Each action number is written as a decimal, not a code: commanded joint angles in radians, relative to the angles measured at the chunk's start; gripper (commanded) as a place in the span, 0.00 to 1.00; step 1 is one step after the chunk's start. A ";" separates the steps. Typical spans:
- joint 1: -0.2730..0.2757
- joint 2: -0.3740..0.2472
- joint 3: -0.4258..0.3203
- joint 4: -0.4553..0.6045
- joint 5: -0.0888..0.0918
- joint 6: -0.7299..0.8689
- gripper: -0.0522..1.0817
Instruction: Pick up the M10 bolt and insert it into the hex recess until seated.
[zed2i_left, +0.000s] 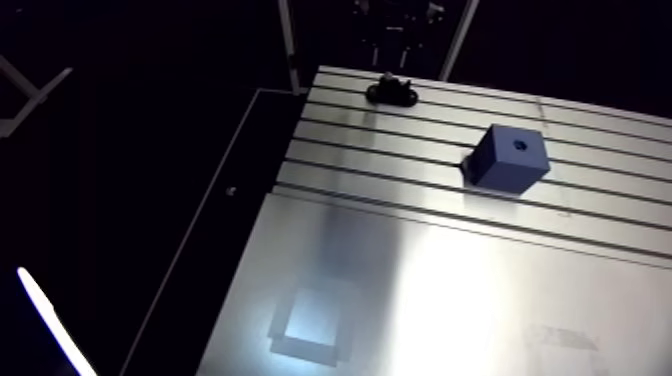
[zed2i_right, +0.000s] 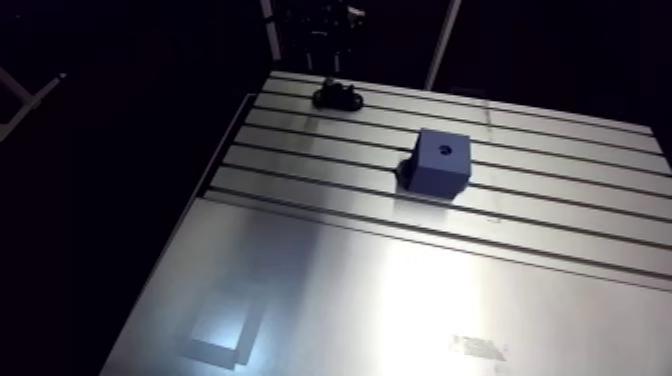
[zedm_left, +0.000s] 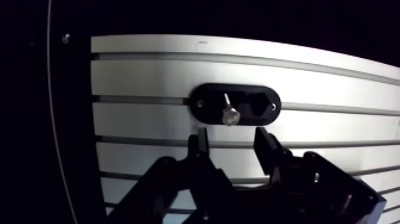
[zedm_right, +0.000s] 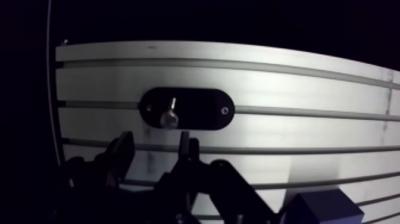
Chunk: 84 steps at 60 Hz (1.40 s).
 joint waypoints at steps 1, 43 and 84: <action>0.008 0.014 -0.011 0.006 -0.006 0.032 0.47; 0.006 0.039 -0.026 0.012 -0.027 0.129 0.47; 0.006 0.059 -0.027 0.005 -0.023 0.129 0.49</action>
